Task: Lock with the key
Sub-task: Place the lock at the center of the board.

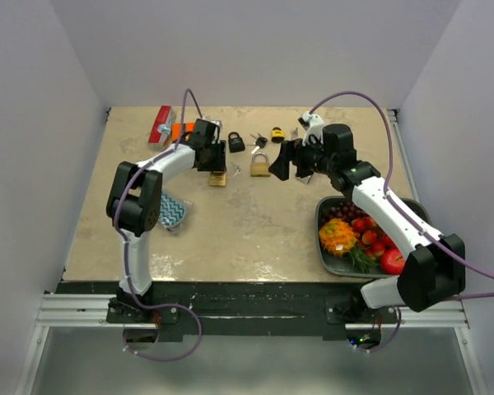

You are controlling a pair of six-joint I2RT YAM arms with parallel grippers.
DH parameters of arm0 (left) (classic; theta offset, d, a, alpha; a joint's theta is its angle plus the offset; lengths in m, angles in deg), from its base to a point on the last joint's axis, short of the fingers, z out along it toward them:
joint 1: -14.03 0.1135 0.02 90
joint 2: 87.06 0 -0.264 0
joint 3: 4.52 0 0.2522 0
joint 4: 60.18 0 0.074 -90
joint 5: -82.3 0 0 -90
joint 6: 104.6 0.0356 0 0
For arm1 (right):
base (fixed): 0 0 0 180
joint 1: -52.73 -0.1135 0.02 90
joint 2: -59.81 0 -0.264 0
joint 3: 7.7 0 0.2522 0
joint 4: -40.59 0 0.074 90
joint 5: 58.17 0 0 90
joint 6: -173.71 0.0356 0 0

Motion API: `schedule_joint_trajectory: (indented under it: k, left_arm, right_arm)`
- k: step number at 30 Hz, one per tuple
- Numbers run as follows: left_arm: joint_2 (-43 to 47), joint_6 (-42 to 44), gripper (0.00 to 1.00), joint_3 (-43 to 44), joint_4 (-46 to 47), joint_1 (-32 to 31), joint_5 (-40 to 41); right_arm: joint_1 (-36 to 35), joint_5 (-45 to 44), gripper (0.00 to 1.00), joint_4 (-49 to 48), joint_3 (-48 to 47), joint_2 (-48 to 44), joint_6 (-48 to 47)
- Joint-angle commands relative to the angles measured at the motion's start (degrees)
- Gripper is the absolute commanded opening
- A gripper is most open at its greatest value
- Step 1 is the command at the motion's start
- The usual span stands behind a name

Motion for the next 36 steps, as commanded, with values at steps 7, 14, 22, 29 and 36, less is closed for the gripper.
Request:
schedule_joint_trajectory:
  k: [7, 14, 22, 29, 36]
  left_arm:
    - [-5.19, 1.73, 0.0, 4.71, 3.59, 0.67, 1.32]
    - [-6.68, 2.69, 0.11, 6.2, 2.97, 1.03, 3.52]
    - [-4.93, 4.01, 0.62, 5.59, 3.06, 1.2, 1.85]
    - [-0.19, 6.12, 0.8, 6.38, 3.68, 1.2, 1.76]
    - [8.52, 14.02, 0.89, 9.72, -0.52, 1.64, -3.06]
  right_arm:
    - [0.47, 2.78, 0.99, -0.65, -2.64, 2.89, -1.52]
    - [0.56, 3.57, 0.99, -1.26, -3.61, 4.65, -0.82]
    - [0.56, 3.57, 0.99, -1.7, -4.31, 5.44, -0.12]
    - [0.56, 2.87, 0.99, -2.14, -5.28, 5.44, -0.82]
    - [1.43, 0.5, 0.99, -1.0, -6.59, 3.42, -3.37]
